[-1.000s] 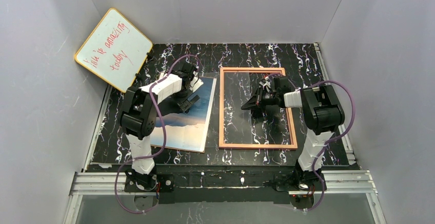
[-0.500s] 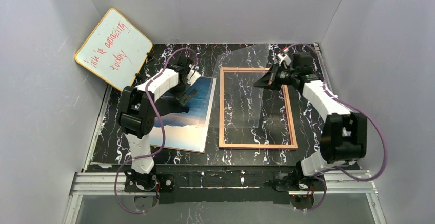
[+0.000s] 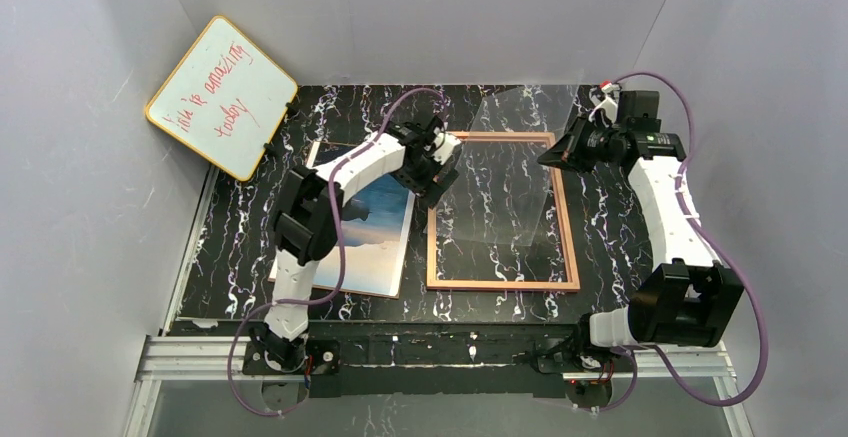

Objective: Put the photo into the frame

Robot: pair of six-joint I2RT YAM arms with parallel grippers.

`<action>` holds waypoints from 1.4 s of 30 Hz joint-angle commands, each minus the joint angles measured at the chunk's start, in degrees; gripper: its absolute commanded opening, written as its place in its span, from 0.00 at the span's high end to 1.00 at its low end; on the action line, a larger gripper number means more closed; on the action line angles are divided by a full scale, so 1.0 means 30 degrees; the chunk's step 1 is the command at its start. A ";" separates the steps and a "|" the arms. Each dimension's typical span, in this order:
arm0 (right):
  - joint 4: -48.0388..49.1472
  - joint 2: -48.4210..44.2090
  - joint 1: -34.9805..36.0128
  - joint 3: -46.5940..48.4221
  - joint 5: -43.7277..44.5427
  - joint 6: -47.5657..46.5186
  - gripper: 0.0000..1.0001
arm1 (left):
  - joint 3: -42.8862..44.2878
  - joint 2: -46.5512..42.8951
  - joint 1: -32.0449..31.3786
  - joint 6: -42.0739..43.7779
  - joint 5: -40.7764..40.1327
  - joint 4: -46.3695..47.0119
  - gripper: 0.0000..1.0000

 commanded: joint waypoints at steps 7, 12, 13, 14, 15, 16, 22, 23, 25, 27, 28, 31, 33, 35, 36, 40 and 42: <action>-0.2511 -0.0369 -0.0343 0.0684 0.0281 -0.2169 0.99 | 0.1792 0.2078 -0.0677 -0.2168 0.0585 0.0110 0.15; -0.2494 -0.0385 -0.0336 0.0316 0.0099 -0.2169 0.99 | 0.1375 0.2431 -0.0738 -0.1680 0.0049 0.0511 0.37; -0.2460 -0.0442 -0.0342 0.0262 -0.0046 -0.2142 0.99 | 0.1352 0.2474 -0.0753 -0.1531 -0.0086 0.0542 0.40; -0.2349 -0.0507 -0.0343 0.0163 -0.0193 -0.2066 0.99 | 0.1305 0.2531 -0.0759 -0.1398 -0.0177 0.0546 0.43; -0.2193 -0.0567 -0.0343 0.0019 -0.0372 -0.1892 0.99 | 0.1296 0.2593 -0.0741 -0.1272 -0.0272 0.0532 0.44; -0.2038 -0.0611 -0.0343 -0.0156 -0.0504 -0.1697 0.99 | 0.1251 0.2611 -0.0765 -0.1135 -0.0387 0.0552 0.44; -0.0699 -0.0917 -0.0340 -0.2094 -0.1638 -0.0535 0.99 | 0.0280 0.2316 -0.0767 0.0081 -0.1972 0.1058 0.46; -0.0404 -0.0973 -0.0328 -0.2478 -0.1853 -0.0349 0.99 | 0.0032 0.2222 -0.0761 0.0283 -0.2235 0.1185 0.47; 0.0177 -0.1082 -0.0306 -0.3214 -0.2267 -0.0030 0.99 | -0.0546 0.2054 -0.0752 0.0734 -0.2598 0.1329 0.47; 0.0430 -0.1174 -0.0307 -0.3537 -0.2387 0.0136 0.99 | -0.0961 0.1879 -0.0749 0.1035 -0.2816 0.1514 0.47; 0.0509 -0.1218 -0.0287 -0.3615 -0.2459 0.0171 0.99 | -0.1108 0.1797 -0.0766 0.1160 -0.2862 0.1579 0.48; 0.0804 -0.1221 -0.0285 -0.3817 -0.2705 0.0318 0.99 | -0.1193 0.1464 -0.0741 0.1353 -0.2823 0.1589 0.48; 0.1063 -0.1155 -0.0243 -0.3920 -0.2927 0.0546 0.99 | -0.1151 0.1182 -0.0758 0.1634 -0.2827 0.1611 0.49; 0.1442 -0.1081 -0.0025 -0.4015 -0.3169 0.0815 0.99 | -0.1106 0.0948 -0.0764 0.1996 -0.3076 0.1561 0.48; 0.1621 -0.1052 0.0202 -0.4026 -0.3146 0.0900 0.99 | -0.1159 0.0876 -0.0757 0.2188 -0.3180 0.1552 0.49; 0.1885 -0.0555 0.1735 -0.3645 -0.2698 0.1012 0.99 | -0.1786 0.0468 -0.0733 0.2867 -0.3549 0.1623 0.48; 0.1941 -0.0288 0.2160 -0.3445 -0.2553 0.1058 0.99 | -0.1995 0.0338 -0.0724 0.2955 -0.3765 0.1681 0.48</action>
